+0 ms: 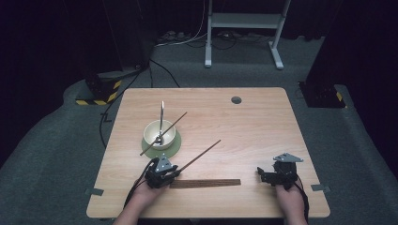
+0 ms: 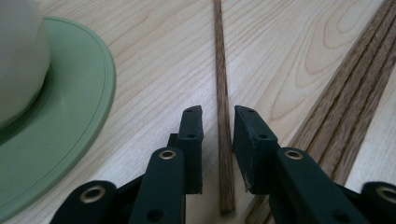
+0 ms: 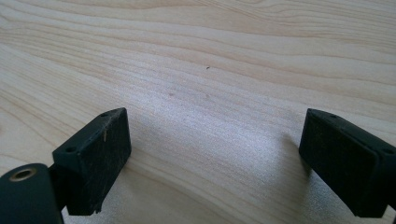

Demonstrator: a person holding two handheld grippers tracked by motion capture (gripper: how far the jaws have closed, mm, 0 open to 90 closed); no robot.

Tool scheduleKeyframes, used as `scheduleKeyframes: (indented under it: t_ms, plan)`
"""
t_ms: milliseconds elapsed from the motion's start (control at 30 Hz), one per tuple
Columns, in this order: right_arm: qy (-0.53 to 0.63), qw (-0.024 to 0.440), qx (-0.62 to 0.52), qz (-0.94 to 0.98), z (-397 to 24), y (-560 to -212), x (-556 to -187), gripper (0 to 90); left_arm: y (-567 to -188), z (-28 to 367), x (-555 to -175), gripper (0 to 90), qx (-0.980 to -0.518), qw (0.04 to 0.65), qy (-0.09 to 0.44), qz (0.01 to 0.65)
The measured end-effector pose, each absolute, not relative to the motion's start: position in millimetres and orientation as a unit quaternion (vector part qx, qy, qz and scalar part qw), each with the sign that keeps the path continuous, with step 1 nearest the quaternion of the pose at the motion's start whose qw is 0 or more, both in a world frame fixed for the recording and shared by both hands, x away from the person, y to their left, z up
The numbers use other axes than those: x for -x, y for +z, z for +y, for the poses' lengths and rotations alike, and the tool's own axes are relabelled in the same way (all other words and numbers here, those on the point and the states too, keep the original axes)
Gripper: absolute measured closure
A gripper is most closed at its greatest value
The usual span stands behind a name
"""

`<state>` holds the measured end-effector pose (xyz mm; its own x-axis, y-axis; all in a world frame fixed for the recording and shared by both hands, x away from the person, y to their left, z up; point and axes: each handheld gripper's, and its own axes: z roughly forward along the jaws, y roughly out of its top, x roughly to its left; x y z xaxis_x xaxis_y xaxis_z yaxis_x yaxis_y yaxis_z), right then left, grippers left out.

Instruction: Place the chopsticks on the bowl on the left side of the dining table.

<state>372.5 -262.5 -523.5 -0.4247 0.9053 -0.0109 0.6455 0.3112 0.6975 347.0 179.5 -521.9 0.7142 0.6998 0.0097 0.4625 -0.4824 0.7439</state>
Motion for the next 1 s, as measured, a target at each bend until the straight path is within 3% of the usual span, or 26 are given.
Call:
scheduleKeyframes:
  t_ms: [367, 1000]
  plan:
    - [0.315, 0.207, -0.494, 0.783, -262, -524, -372, 8.8, -522, 184, -351, 82.5, -0.836, 0.384, 0.137, 0.367]
    - [0.316, 0.209, -0.492, 0.784, -263, -524, -373, 8.9, -509, 193, -342, 83.7, -0.818, 0.416, 0.154, 0.366]
